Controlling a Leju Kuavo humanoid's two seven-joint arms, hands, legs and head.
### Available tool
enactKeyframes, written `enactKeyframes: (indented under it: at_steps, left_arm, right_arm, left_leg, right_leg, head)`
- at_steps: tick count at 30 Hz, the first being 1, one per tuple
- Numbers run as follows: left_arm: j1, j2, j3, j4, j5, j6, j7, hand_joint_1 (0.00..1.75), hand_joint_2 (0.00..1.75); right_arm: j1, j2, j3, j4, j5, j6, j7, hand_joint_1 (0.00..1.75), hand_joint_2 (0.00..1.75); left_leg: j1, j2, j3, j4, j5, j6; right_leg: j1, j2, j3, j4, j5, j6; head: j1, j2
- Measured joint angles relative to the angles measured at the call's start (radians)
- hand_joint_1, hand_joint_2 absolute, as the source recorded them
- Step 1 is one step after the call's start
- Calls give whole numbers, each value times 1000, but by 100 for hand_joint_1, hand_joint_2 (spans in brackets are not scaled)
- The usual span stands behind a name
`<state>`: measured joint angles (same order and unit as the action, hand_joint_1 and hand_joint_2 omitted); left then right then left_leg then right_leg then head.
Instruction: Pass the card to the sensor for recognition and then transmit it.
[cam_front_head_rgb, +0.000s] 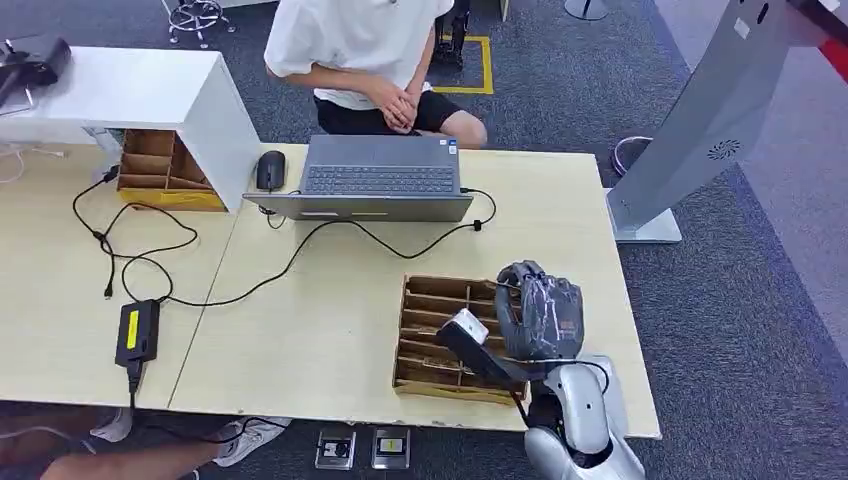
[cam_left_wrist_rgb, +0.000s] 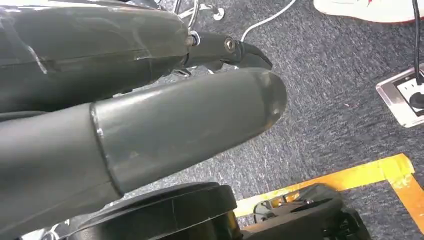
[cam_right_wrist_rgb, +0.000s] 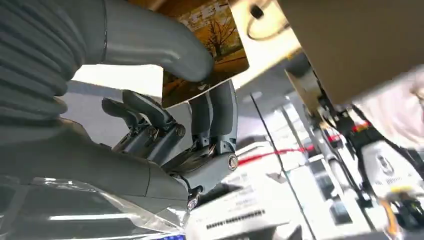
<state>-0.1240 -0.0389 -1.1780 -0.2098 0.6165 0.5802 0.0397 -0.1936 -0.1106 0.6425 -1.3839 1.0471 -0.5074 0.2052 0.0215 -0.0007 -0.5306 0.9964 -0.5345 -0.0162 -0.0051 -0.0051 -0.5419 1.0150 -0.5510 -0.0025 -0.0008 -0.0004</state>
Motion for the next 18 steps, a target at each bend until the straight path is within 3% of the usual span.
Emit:
enactKeyframes:
  at_steps: [12, 18]
  left_arm:
    - [2, 0, 0, 0, 6, 0, -18, 0, 0]
    - [2, 1, 0, 0, 5, -6, -19, 0, 0]
  right_arm:
    - [42, -10, -56, -179, -108, -56, -51, 175, 175]
    - [66, -21, -93, -261, -314, -65, -119, 175, 175]
  left_leg:
    - [0, 0, 1, 0, 0, 0]
    - [0, 2, 1, 0, 0, 0]
  right_leg:
    - [0, 0, 0, 0, 0, 0]
    - [0, 1, 0, 0, 0, 0]
  head:
    - [0, 0]
    - [0, 0]
